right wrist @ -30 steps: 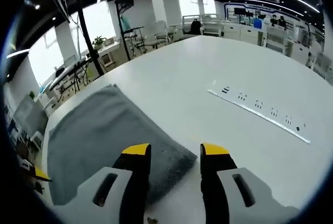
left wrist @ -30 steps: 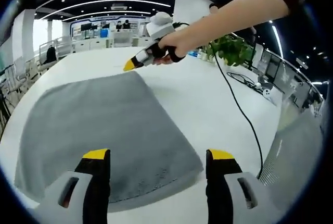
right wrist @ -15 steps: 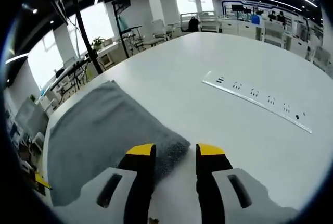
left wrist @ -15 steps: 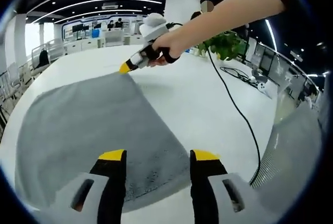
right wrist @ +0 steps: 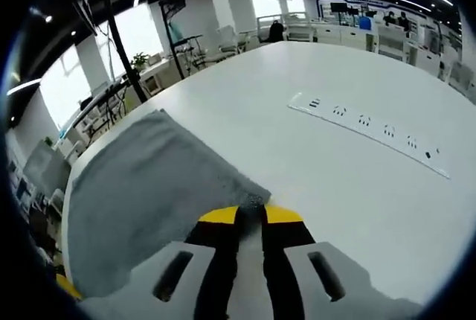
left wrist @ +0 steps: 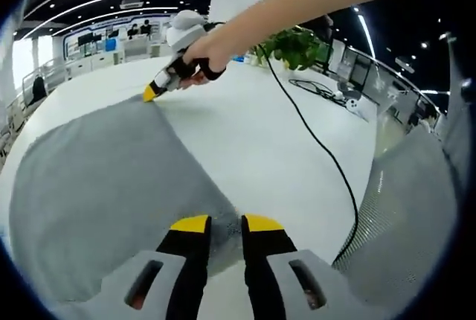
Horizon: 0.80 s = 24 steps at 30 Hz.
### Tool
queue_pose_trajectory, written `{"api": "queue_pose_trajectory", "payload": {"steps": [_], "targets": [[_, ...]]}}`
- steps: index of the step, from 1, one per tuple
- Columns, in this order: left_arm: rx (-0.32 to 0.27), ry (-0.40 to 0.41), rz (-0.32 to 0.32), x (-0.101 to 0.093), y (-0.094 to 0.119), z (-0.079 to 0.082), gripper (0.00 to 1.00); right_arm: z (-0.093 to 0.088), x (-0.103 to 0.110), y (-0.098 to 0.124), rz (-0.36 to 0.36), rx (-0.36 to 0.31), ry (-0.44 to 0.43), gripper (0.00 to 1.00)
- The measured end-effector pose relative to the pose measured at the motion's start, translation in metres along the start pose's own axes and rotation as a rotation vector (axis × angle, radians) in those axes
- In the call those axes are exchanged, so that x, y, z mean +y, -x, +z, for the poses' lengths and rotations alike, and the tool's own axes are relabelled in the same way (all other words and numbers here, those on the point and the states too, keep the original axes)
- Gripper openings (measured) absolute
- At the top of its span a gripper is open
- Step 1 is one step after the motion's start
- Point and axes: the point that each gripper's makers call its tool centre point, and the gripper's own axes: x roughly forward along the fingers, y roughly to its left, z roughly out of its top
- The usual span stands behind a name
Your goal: Fold the towel on the table until its edges align and the towel forms a compact rectangular stack.
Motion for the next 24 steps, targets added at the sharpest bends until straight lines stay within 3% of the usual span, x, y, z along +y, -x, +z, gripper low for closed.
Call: {"api": "queue_pose_trajectory", "payload": {"steps": [3,4,8,12,16,18,24], "targets": [[0.07,-0.019,-0.01,-0.005,-0.007,-0.014,0.18,-0.004,-0.001,0.0,0.007,0.012,0.006,0.06],[0.037,-0.054,0.003,-0.004,-0.009,-0.008,0.17,-0.004,0.0,0.0,0.011,0.006,0.003,0.06],[0.072,-0.122,0.02,-0.002,-0.011,-0.007,0.17,-0.003,0.002,0.0,0.019,-0.007,0.007,0.04],[0.111,-0.266,0.043,-0.004,-0.012,-0.008,0.16,-0.002,0.0,-0.002,0.023,-0.012,0.012,0.02],[0.106,-0.244,0.042,-0.003,-0.014,-0.006,0.11,-0.001,-0.002,-0.001,0.018,-0.032,-0.027,0.01],[0.108,-0.27,0.057,0.0,-0.013,-0.003,0.06,-0.002,-0.003,0.0,0.017,-0.044,-0.046,0.01],[0.103,-0.246,0.016,-0.007,-0.019,0.002,0.04,-0.003,-0.016,0.003,0.009,-0.041,-0.017,0.01]]}}
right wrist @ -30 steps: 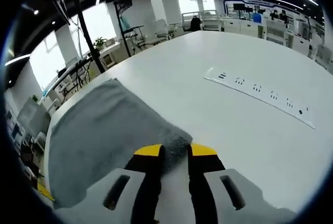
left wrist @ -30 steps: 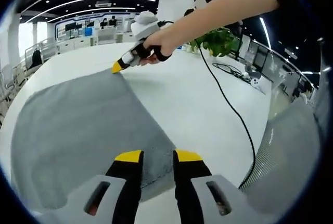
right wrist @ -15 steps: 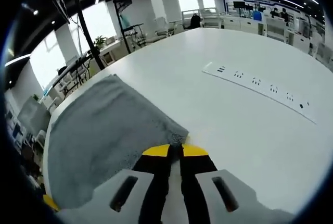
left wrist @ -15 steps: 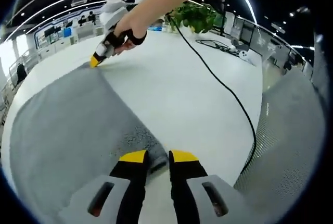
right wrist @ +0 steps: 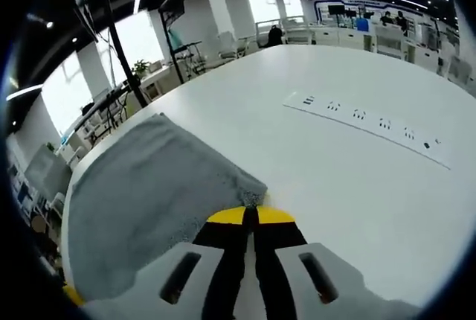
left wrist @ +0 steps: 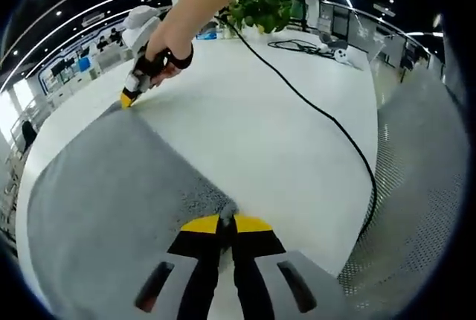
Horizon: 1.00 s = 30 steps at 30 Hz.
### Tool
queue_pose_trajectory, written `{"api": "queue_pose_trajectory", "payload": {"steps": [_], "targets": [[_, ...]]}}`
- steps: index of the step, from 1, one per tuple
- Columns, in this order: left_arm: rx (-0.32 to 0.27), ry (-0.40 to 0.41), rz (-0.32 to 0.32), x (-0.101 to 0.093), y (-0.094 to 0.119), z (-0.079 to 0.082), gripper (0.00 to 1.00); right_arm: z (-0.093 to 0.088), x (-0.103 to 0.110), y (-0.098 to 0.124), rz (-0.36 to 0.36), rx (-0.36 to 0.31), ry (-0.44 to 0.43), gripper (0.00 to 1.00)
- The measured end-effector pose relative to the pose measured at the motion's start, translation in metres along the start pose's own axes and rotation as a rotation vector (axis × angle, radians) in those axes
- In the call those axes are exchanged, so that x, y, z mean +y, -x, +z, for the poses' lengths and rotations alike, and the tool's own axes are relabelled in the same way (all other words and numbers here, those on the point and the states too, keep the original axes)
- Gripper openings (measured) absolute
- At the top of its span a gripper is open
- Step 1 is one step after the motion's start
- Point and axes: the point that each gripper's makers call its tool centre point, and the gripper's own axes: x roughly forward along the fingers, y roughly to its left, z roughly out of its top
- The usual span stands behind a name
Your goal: Fold the towel on the table until its edges align and the towel forms a compact rectangular stack.
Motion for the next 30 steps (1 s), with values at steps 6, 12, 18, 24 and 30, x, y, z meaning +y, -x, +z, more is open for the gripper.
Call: {"api": "queue_pose_trajectory", "payload": {"steps": [6,12,18,24,30], "targets": [[-0.005,-0.041,-0.048,-0.015,-0.012,0.013,0.04,-0.008,-0.019,0.015,-0.01,0.012,0.046,0.0],[0.006,-0.132,-0.108,-0.036,-0.027,0.03,0.04,-0.018,-0.04,0.035,-0.034,0.011,0.022,0.0],[-0.011,-0.175,-0.181,-0.06,-0.044,0.049,0.04,-0.032,-0.067,0.06,-0.063,0.017,0.017,0.0],[-0.012,-0.22,-0.233,-0.081,-0.059,0.065,0.04,-0.047,-0.089,0.088,-0.096,0.028,0.017,0.0],[-0.022,-0.264,-0.28,-0.106,-0.072,0.082,0.04,-0.063,-0.112,0.117,-0.132,0.039,0.012,0.0]]}}
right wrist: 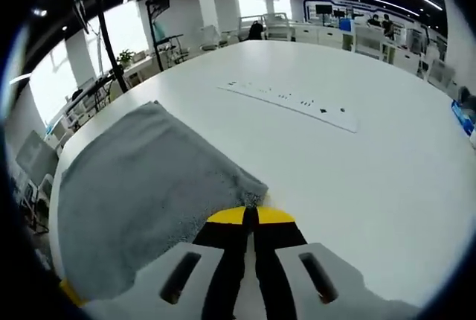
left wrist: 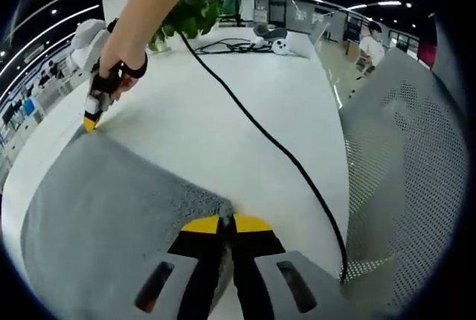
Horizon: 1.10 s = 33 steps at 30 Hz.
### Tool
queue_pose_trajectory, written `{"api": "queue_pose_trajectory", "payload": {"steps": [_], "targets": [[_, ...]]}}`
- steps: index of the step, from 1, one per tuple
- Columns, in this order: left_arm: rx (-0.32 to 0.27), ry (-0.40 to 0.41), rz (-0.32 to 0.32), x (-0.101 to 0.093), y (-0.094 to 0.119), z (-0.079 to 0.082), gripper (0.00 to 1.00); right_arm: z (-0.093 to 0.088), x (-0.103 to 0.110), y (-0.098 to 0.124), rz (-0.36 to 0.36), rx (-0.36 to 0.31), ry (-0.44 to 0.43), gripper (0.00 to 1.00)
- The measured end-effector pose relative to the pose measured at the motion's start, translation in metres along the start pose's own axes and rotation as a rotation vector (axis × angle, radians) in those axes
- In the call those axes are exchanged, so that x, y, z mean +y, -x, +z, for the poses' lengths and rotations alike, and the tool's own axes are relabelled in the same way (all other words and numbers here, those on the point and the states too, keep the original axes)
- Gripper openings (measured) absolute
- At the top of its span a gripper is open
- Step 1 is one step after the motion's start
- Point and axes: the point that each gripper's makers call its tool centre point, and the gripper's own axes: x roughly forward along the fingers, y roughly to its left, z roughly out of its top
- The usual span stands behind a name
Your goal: Fold the towel on the table until its edges align and the towel forms a compact rectangular stack.
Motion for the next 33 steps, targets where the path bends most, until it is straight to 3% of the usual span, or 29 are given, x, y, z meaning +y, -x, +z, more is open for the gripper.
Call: {"api": "queue_pose_trajectory", "payload": {"steps": [8,13,23,25,27,28,33], "targets": [[-0.015,-0.055,-0.05,-0.016,-0.022,0.025,0.04,-0.016,-0.025,0.023,-0.039,0.004,-0.017,0.0],[-0.045,-0.028,-0.067,-0.026,-0.036,0.042,0.04,-0.025,-0.041,0.037,-0.054,0.006,-0.013,0.0],[-0.062,-0.04,-0.081,-0.033,-0.045,0.052,0.04,-0.032,-0.052,0.045,-0.06,-0.014,-0.054,0.0],[-0.063,-0.004,-0.089,-0.033,-0.045,0.053,0.04,-0.031,-0.052,0.045,-0.062,-0.018,-0.089,0.0],[-0.074,0.111,-0.111,-0.031,-0.044,0.053,0.04,-0.031,-0.051,0.045,-0.067,-0.03,-0.116,0.0],[-0.081,0.131,-0.113,-0.03,-0.044,0.053,0.04,-0.031,-0.051,0.046,-0.066,-0.033,-0.135,0.0],[-0.092,0.112,-0.104,-0.033,-0.036,0.055,0.04,-0.027,-0.049,0.052,-0.054,-0.034,-0.125,0.0]]}}
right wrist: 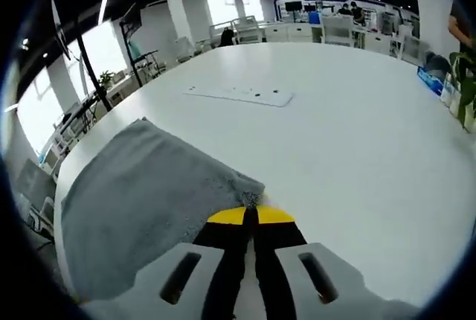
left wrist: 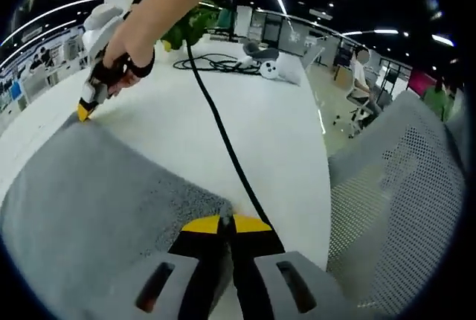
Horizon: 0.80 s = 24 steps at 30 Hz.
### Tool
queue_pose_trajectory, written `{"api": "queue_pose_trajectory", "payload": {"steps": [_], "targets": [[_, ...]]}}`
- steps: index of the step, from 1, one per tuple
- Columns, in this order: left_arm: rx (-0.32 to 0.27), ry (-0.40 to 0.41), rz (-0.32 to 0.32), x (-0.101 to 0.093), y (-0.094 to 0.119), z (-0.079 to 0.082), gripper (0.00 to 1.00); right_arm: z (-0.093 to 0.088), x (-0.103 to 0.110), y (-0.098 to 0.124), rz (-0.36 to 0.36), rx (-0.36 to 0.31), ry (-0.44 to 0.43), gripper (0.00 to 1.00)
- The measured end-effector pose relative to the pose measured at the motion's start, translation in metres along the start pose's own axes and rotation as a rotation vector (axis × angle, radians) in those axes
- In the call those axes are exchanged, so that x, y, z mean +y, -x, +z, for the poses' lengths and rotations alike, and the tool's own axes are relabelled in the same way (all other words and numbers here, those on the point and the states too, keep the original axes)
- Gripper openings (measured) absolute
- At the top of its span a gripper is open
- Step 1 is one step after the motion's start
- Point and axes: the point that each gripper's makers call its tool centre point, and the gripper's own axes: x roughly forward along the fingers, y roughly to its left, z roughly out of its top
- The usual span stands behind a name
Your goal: Fold the towel on the table until its edges align and the towel forms a compact rectangular stack.
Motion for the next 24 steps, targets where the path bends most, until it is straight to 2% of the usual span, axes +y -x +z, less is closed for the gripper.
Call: {"api": "queue_pose_trajectory", "payload": {"steps": [5,11,16,20,24], "targets": [[-0.05,0.035,0.026,0.003,0.01,0.011,0.04,0.01,0.001,0.007,0.002,-0.042,-0.087,0.0],[-0.104,0.05,0.061,0.006,0.028,0.022,0.04,0.023,0.008,0.016,0.01,-0.056,-0.102,0.0],[-0.123,0.058,0.073,0.005,0.036,0.025,0.04,0.033,0.011,0.021,0.01,-0.065,-0.114,0.0],[-0.148,0.059,0.086,0.003,0.045,0.031,0.04,0.039,0.013,0.025,0.006,-0.079,-0.167,0.0],[-0.178,0.066,0.105,0.003,0.055,0.038,0.04,0.045,0.016,0.03,0.001,-0.085,-0.178,0.0]]}}
